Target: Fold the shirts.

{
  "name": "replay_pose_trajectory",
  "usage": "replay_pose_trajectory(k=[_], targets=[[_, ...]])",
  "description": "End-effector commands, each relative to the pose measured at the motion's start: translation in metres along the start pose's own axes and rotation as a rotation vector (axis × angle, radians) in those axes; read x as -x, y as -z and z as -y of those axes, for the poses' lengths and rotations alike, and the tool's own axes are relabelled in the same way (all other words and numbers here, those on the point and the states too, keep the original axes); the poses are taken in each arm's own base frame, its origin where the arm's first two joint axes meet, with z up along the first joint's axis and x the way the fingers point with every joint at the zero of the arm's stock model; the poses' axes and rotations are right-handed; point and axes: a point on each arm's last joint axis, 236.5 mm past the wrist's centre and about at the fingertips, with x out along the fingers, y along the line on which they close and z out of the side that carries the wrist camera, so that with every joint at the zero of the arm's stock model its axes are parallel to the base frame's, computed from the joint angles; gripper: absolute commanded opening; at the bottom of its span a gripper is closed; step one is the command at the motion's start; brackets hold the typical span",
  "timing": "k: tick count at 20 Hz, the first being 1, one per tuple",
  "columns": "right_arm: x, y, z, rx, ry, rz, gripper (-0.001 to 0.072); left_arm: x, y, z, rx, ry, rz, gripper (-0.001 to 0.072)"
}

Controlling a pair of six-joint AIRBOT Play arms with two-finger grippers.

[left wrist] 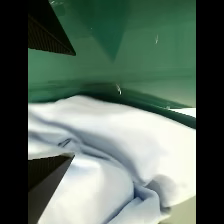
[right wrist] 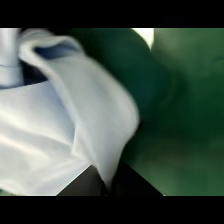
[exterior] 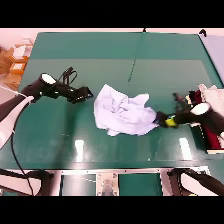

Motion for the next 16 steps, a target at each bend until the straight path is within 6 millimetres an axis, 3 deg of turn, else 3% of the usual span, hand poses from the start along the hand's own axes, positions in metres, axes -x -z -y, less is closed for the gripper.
replay_pose_trajectory(k=[1, 5, 8, 10, 14, 16], targets=[[0.039, -0.048, 0.055, -0.068, 0.086, 0.087, 0.0019, -0.01, -0.001, 0.013, -0.033, 0.0, 0.02, 0.0715], [0.022, -0.052, 0.051, -0.07, 0.066, 0.036, 0.0019, -0.046, 0.006, 0.053, -0.129, -0.004, 0.067, 0.0713], [0.018, -0.052, 0.034, -0.046, 0.033, 0.029, 0.0019, -0.085, 0.033, 0.064, -0.144, 0.0, 0.015, 0.0706], [0.018, -0.053, 0.024, -0.035, 0.016, 0.03, 0.0019, -0.095, 0.035, 0.063, -0.136, -0.006, 0.02, 0.0703], [0.018, -0.055, 0.011, -0.022, -0.033, 0.038, 0.0019, -0.098, 0.032, 0.057, -0.134, -0.02, 0.032, 0.0037], [0.018, -0.056, 0.011, -0.012, -0.032, 0.04, 0.0019, -0.097, 0.031, 0.058, -0.137, -0.019, 0.033, 0.0021]])
